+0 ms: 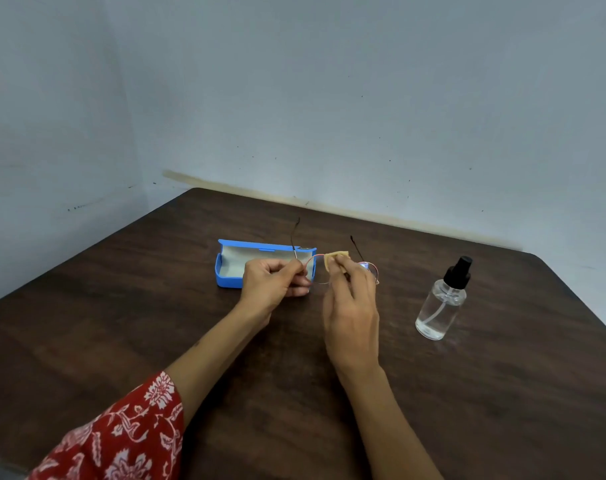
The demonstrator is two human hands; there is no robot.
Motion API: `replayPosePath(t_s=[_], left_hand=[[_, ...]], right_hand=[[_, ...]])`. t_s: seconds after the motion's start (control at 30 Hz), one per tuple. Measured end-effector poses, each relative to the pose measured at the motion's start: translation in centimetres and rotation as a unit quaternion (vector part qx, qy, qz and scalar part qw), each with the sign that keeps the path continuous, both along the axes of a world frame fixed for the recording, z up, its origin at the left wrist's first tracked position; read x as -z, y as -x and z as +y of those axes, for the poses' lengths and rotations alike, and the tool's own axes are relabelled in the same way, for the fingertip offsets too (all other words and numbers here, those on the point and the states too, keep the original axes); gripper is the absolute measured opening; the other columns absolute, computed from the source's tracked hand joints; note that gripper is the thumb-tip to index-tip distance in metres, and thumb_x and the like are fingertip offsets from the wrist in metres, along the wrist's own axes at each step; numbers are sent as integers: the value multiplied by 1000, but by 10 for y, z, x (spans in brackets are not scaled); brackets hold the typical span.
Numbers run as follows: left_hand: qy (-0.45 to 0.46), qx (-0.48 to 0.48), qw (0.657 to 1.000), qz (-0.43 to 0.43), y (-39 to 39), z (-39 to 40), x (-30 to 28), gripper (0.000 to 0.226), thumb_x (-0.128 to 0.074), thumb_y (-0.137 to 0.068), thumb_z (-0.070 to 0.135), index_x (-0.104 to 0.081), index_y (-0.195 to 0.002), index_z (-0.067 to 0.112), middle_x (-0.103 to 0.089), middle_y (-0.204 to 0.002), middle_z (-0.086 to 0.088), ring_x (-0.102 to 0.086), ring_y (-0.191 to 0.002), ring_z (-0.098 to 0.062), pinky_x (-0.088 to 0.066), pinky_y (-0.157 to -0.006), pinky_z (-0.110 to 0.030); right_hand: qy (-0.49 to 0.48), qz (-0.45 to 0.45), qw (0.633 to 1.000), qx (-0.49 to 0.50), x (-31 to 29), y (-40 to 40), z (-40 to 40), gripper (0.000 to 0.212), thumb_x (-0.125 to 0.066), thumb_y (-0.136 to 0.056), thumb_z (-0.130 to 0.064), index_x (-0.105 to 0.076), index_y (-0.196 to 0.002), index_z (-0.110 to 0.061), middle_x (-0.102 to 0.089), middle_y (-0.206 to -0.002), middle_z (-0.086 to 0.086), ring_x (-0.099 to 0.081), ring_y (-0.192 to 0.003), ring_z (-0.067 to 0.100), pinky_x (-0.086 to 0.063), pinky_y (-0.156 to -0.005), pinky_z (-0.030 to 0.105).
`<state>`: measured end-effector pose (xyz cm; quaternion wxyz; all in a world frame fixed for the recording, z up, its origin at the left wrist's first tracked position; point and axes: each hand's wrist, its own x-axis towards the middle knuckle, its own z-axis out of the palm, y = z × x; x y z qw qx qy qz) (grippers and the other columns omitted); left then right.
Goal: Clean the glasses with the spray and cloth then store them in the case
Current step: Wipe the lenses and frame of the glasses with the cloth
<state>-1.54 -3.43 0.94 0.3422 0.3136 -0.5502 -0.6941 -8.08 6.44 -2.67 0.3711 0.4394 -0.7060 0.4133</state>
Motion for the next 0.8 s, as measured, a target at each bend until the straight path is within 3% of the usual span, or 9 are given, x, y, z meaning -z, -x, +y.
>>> replayPosePath(t_s=[0.23, 0.43, 0.63, 0.8], left_hand=[[5, -14, 1000, -2, -1, -3, 2, 17, -63, -84, 4, -67, -68, 2, -65, -57, -8, -64, -51, -11, -52, -49, -18], [3, -5, 1000, 8, -2, 0, -3, 16, -63, -86, 7, -67, -71, 1, -66, -59, -9, -65, -54, -13, -54, -50, -18], [15, -10, 1000, 20, -2, -1, -3, 19, -64, -85, 5, -66, -65, 2, -64, -51, -4, -62, -47, -10, -50, -47, -17], [9, 0, 1000, 19, -2, 3, -5, 18, -63, -85, 6, -66, -69, 1, -65, -53, -5, -63, -49, -10, -53, -49, -18]], right_hand=[[-31, 19, 998, -55, 2, -7, 1, 26, -53, -79, -6, -71, -97, 0, -67, -99, 10, -54, -96, 17, -48, -82, 24], [-7, 25, 1000, 3, 0, -5, -1, 30, -48, -89, -1, -65, -113, 3, -63, -113, 15, -51, -109, 22, -45, -91, 27], [-24, 20, 998, -58, 2, -9, 1, 25, -57, -79, -2, -71, -99, 0, -66, -101, 10, -56, -96, 18, -49, -83, 27], [12, 7, 1000, 7, -1, -4, 4, 32, -43, -92, -5, -65, -114, 2, -62, -112, 15, -52, -108, 21, -45, -92, 26]])
